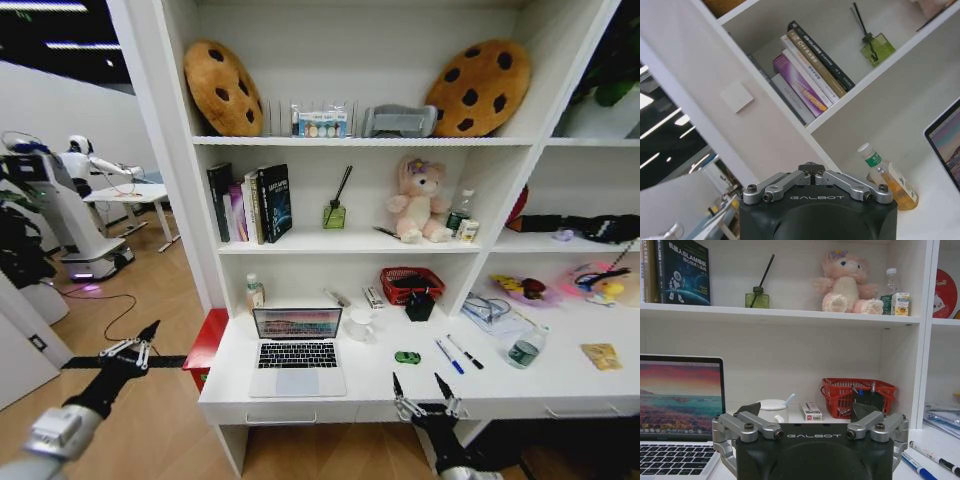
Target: Organize the objects on the table.
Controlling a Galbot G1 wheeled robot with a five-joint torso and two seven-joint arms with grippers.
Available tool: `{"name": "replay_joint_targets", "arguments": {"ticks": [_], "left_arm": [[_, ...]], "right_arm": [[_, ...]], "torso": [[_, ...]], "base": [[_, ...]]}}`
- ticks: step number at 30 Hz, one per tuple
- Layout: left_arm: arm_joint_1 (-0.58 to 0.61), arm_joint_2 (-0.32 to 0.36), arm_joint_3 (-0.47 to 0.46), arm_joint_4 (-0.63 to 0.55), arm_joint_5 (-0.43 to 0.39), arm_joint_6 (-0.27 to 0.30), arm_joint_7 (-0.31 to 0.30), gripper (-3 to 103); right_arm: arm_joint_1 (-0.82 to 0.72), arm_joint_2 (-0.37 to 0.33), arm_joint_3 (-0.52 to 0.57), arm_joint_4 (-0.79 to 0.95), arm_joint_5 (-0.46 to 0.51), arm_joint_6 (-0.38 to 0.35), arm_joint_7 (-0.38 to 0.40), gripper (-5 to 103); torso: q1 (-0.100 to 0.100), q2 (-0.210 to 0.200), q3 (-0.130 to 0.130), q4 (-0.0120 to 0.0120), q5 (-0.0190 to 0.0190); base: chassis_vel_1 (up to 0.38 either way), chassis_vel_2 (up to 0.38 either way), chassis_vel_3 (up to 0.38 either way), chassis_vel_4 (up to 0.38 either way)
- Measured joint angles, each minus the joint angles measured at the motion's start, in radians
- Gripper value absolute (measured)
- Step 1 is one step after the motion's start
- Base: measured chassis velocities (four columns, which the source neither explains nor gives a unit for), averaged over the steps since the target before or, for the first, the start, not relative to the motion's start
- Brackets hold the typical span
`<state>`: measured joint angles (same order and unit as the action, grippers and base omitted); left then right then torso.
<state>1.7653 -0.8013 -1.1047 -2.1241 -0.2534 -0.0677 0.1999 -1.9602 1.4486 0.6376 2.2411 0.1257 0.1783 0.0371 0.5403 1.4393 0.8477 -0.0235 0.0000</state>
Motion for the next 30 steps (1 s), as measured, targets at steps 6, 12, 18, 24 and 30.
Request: {"name": "replay_joint_targets", "arguments": {"ticks": [6, 12, 18, 24, 30], "left_arm": [[-0.197, 0.281, 0.148, 0.230, -0.041, -0.101, 0.156, 0], [-0.320, 0.438, 0.310, 0.374, -0.070, -0.118, 0.264, 0], [-0.367, 0.445, 0.370, 0.378, -0.075, -0.111, 0.267, 0], [-0.755, 0.397, 0.767, 0.428, -0.060, -0.070, 0.270, 0], [-1.105, 0.295, 1.077, 0.505, -0.078, -0.060, 0.249, 0]], "right_arm": [[-0.007, 0.006, -0.002, -0.016, -0.008, 0.002, 0.006, 100], [-0.001, 0.013, -0.001, -0.036, -0.010, 0.014, 0.006, 100], [0.003, 0.013, -0.001, -0.042, -0.010, 0.015, 0.006, 100], [0.017, 0.021, -0.005, -0.054, -0.011, 0.015, 0.005, 100], [0.004, 0.029, 0.019, -0.057, -0.008, 0.034, 0.013, 100]], "torso": [[0.000, 0.000, 0.000, 0.0002, -0.0005], [0.000, 0.000, 0.000, 0.0009, -0.0001], [0.000, 0.000, 0.000, 0.0008, 0.0003], [0.000, 0.000, 0.000, -0.0002, -0.0001], [0.000, 0.000, 0.000, 0.0004, 0.0001]], "base": [[0.000, 0.000, 0.000, 0.000], [0.000, 0.000, 0.000, 0.000], [0.000, 0.000, 0.000, 0.000], [0.000, 0.000, 0.000, 0.000], [0.000, 0.000, 0.000, 0.000]]}}
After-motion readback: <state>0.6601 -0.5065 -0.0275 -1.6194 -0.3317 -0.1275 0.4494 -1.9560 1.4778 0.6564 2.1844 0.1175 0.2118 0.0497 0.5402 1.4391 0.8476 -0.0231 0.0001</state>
